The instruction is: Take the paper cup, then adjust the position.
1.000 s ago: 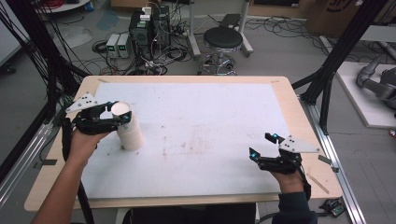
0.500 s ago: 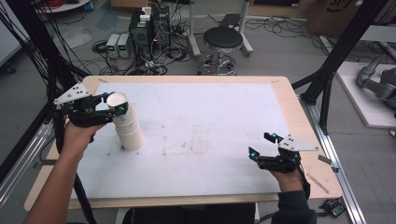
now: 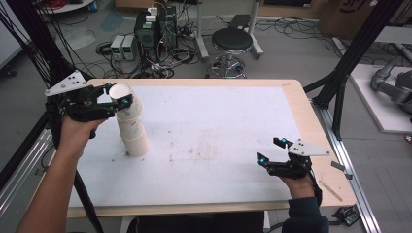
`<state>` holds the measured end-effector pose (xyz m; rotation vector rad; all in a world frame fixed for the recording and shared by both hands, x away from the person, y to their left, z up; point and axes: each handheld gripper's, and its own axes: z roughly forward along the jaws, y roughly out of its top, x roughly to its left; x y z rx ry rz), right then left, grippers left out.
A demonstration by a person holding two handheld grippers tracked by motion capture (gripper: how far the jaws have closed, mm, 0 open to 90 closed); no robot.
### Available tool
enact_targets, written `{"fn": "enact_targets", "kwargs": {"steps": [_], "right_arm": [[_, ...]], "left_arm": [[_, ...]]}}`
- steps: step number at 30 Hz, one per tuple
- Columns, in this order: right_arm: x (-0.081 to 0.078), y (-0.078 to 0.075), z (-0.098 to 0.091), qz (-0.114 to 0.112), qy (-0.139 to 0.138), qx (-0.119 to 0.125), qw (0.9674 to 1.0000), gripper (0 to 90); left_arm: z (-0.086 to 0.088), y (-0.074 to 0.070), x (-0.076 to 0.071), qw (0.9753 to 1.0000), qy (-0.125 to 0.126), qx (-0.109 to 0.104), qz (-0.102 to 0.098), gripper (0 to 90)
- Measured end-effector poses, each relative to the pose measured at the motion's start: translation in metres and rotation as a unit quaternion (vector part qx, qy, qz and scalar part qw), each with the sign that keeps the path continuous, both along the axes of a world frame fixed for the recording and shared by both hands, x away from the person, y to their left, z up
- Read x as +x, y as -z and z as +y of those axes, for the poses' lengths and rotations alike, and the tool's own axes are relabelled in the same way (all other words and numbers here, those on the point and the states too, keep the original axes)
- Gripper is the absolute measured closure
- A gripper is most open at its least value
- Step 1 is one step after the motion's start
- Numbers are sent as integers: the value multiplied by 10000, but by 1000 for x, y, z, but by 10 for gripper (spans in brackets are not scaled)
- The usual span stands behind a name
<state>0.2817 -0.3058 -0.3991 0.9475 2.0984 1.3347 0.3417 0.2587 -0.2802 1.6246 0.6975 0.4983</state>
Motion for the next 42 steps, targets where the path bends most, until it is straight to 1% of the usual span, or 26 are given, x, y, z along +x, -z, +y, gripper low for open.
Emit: {"fn": "enact_targets", "kwargs": {"steps": [2, 5, 7, 11, 14, 16, 17, 18, 20, 21, 22, 23, 25, 26, 28, 30, 31, 32, 33, 36, 38, 40, 42], "right_arm": [[0, 0, 0, -7, 3, 6, 10000, 168], [0, -1, 0, -9, -10, 14, 10000, 168], [0, 1, 1, 32, -17, 0, 10000, 168], [0, 0, 1, 3, -17, 4, 10000, 168], [0, -1, 2, 6, -21, 33, 10000, 168], [0, -1, 3, 8, -59, 36, 10000, 168], [1, -1, 4, 46, -79, 58, 9999, 167], [1, -1, 4, 46, -79, 58, 9999, 167], [2, -2, 7, 74, -126, 77, 9999, 167], [2, -2, 10, 154, -205, 105, 9996, 167], [2, -2, 10, 154, -205, 105, 9996, 167], [2, -2, 12, 183, -281, 101, 9994, 167], [2, -2, 14, 243, -338, 112, 9991, 167], [3, -2, 18, 296, -469, 120, 9984, 167], [3, -3, 19, 291, -506, 112, 9982, 168], [4, -4, 22, 269, -611, 148, 9977, 168], [6, -7, 26, 257, -707, 145, 9971, 168], [7, -7, 27, 253, -737, 143, 9969, 168], [7, -7, 27, 253, -737, 143, 9969, 168], [10, -12, 33, 251, -862, 131, 9959, 168], [16, -17, 40, 221, -1012, 112, 9946, 167], [17, -18, 42, 213, -1044, 97, 9943, 167], [21, -20, 50, 216, -1184, 99, 9927, 167]], "left_arm": [[1, 0, -1, 10000, -5, -32, -12, 349], [2, -2, -2, 9999, -38, -96, -99, 350], [2, -6, -2, 9998, -60, -119, -155, 351], [1, -15, -3, 9997, -20, -123, -220, 351], [-6, -21, -5, 9994, 158, -200, -235, 352], [-12, -22, -6, 9991, 288, -208, -237, 352], [-16, -22, -6, 9988, 367, -207, -229, 352], [-21, -21, -7, 9986, 435, -215, -199, 352], [-31, -17, -8, 9977, 619, -236, -170, 352], [-35, -15, -8, 9974, 669, -233, -136, 352], [-42, -11, -8, 9967, 784, -212, -86, 352], [-48, -8, -7, 9960, 867, -206, -53, 352], [-58, -2, -7, 9946, 1011, -216, -5, 352], [-64, 3, -7, 9936, 1115, -198, 14, 352], [-73, 8, -6, 9923, 1230, -115, 39, 352], [-81, 15, -6, 9914, 1300, -149, 84, 352], [-84, 18, -7, 9909, 1338, -126, 89, 352], [-87, 20, -8, 9907, 1348, -123, 94, 351], [-90, 24, -10, 9901, 1390, -132, 100, 351], [-98, 33, -12, 9887, 1487, -137, 105, 352], [-103, 37, -12, 9876, 1554, -152, 132, 351], [-107, 40, -11, 9866, 1618, -169, 146, 351], [-113, 43, -9, 9855, 1679, -164, 175, 350]]}}
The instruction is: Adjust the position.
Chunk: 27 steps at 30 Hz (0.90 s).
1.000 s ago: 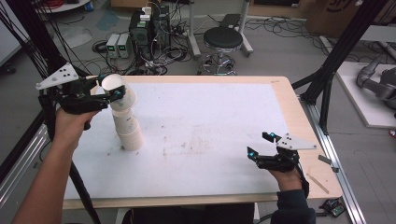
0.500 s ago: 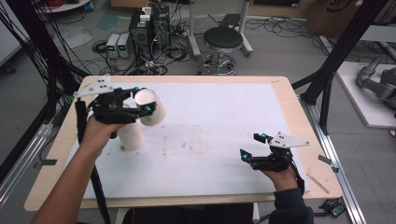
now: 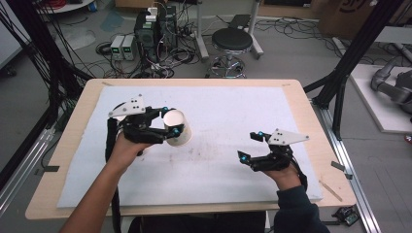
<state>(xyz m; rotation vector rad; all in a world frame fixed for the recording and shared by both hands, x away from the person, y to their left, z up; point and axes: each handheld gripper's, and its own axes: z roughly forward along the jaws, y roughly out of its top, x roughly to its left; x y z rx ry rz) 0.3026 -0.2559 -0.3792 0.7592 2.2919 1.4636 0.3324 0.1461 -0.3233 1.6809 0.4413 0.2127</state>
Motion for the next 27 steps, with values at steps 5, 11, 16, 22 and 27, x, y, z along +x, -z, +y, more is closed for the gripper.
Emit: {"fn": "enact_targets", "kwargs": {"steps": [5, 11, 16, 22, 27], "right_arm": [[3, 0, 8, 51, -193, 15, 9998, 167], [3, 4, 17, 106, -451, 66, 9989, 168], [1, 8, 25, 120, -633, 17, 9979, 168], [-1, 10, 31, 86, -808, 22, 9967, 168], [0, 11, 34, 119, -892, 72, 9959, 168]], "left_arm": [[-12, 5, 2, 9998, 195, 62, 75, 350], [-26, 18, 0, 9987, 464, 172, 128, 350], [-40, 25, -3, 9973, 694, 216, 130, 350], [-54, 32, -6, 9955, 904, 238, 129, 351], [-60, 35, -6, 9946, 987, 259, 165, 351]]}}
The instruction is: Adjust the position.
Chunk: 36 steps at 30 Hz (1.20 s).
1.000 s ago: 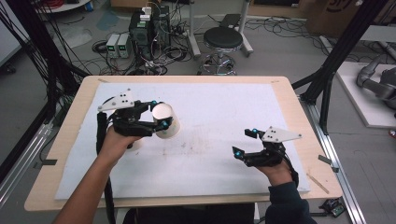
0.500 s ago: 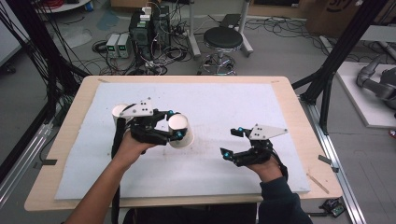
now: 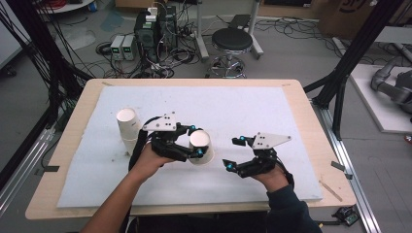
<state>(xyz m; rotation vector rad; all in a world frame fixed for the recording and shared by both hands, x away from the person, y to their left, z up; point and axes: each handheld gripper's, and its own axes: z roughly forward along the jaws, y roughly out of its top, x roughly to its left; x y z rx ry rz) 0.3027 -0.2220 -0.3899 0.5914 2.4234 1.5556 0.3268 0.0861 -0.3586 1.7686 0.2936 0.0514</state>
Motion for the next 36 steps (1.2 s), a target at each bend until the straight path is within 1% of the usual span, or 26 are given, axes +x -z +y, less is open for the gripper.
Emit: {"fn": "enact_targets", "kwargs": {"steps": [2, 3, 4, 5, 6, 8, 10, 12, 13, 15, 18, 20, 26, 27, 29, 31, 33, 35, 36], "right_arm": [[0, 0, 2, -13, -61, 16, 10000, 168], [0, 0, 2, -60, -64, 15, 10000, 168], [-1, 0, 4, -58, -106, 30, 9999, 168], [-2, 0, 5, 9, -174, 45, 9998, 168], [-2, 0, 6, -39, -201, 51, 9998, 168], [-2, 0, 9, -65, -241, 48, 9997, 168], [-3, 1, 13, -42, -390, 28, 9992, 168], [-4, 1, 15, -39, -422, 46, 9991, 168], [-4, 1, 17, -60, -493, 43, 9988, 168], [-4, 2, 18, -31, -525, 40, 9986, 168], [-5, 3, 21, -19, -607, 74, 9981, 168], [-5, 4, 23, -11, -617, 41, 9981, 168], [-6, 6, 27, 13, -674, 45, 9977, 168], [-5, 7, 29, 30, -724, 83, 9973, 168], [-5, 8, 29, 37, -726, 84, 9973, 171], [-5, 9, 30, 72, -774, 101, 9969, 181], [-4, 9, 29, 91, -782, 142, 9968, 198], [-4, 9, 28, 87, -865, 186, 9960, 269], [-5, 9, 28, 87, -914, 204, 9956, 281]], "left_arm": [[-2, 1, 0, 10000, 28, 12, 17, 351], [-3, 1, 0, 10000, 46, 19, 18, 351], [-4, 2, -1, 10000, 70, 10, 30, 351], [-6, 2, 0, 9999, 100, 20, 23, 351], [-7, 3, 0, 9999, 119, 25, 27, 351], [-11, 4, -1, 9998, 210, 22, 35, 351], [-15, 5, -1, 9995, 301, 41, 33, 351], [-18, 6, -2, 9993, 368, 76, 30, 351], [-20, 6, -2, 9992, 391, 66, 41, 352], [-22, 6, -2, 9991, 421, 64, 18, 352], [-25, 7, -2, 9989, 457, 21, 51, 352], [-26, 8, -3, 9987, 505, 15, 43, 352], [-33, 9, -4, 9979, 643, -21, 60, 352], [-34, 9, -5, 9978, 665, -42, 71, 352], [-36, 10, -5, 9975, 696, -73, 77, 352], [-37, 10, -5, 9973, 714, -161, 104, 352], [-38, 11, -5, 9971, 722, -194, 119, 352], [-37, 11, -4, 9972, 719, -196, 102, 353], [-38, 11, -4, 9970, 723, -236, 131, 354]]}}
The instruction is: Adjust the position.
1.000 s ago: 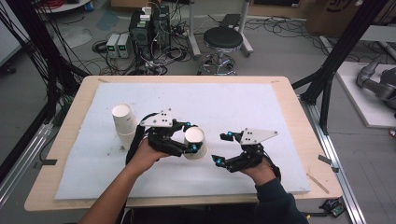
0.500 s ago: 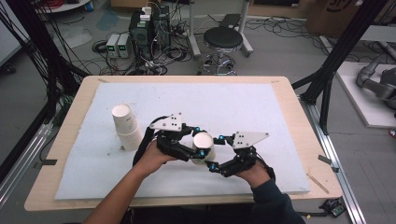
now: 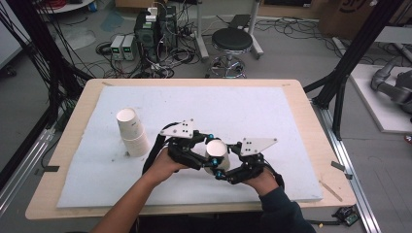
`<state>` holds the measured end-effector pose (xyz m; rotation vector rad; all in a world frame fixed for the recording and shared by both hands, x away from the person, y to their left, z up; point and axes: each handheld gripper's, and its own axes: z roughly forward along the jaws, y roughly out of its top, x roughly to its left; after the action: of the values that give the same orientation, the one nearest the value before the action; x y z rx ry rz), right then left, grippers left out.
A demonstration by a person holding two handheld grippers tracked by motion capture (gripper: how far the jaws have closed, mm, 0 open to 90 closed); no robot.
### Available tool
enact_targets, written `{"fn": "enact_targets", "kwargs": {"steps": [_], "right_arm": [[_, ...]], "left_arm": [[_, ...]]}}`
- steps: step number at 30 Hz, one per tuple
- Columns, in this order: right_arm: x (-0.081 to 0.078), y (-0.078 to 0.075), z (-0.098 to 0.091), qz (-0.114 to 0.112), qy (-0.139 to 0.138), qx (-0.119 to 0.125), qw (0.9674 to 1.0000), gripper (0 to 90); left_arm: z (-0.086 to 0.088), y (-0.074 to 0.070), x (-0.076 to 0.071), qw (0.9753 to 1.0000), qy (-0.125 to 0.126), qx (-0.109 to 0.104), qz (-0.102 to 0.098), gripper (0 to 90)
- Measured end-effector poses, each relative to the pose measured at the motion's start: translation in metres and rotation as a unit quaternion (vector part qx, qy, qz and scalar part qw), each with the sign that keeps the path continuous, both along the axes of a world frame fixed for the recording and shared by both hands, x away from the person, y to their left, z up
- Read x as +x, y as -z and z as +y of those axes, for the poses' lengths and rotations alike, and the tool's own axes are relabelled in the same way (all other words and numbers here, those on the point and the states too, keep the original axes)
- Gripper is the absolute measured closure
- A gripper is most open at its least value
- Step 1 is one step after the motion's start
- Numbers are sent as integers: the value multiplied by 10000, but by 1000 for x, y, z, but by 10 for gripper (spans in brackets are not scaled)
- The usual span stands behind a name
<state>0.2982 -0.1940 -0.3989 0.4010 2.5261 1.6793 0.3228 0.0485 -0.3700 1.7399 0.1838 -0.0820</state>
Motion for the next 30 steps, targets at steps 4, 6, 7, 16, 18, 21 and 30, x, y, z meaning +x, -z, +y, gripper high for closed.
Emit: {"fn": "enact_targets", "kwargs": {"steps": [4, 6, 7, 16, 18, 21, 30], "right_arm": [[1, 0, -2, -10, -47, 34, 10000, 346], [1, 0, -3, -9, -86, 18, 10000, 356], [1, -1, -3, -33, -86, -34, 10000, 360], [5, -2, -3, -106, 33, -876, 9961, 362], [6, -2, -1, -103, -17, -1090, 9940, 362], [8, -3, 3, -90, -127, -1323, 9911, 361], [12, -11, 17, -117, -383, -1776, 9833, 362]], "left_arm": [[1, -1, 0, 10000, -5, 36, -16, 357], [1, -1, -2, 9998, -147, 118, -59, 306], [1, -2, -2, 9996, -204, 202, -50, 201], [14, -2, 1, 9971, -255, 708, -110, 134], [17, -2, 2, 9962, -202, 836, -100, 135], [20, -3, 2, 9944, -142, 1036, -128, 136], [22, -5, 1, 9874, 31, 1568, -215, 142]]}}
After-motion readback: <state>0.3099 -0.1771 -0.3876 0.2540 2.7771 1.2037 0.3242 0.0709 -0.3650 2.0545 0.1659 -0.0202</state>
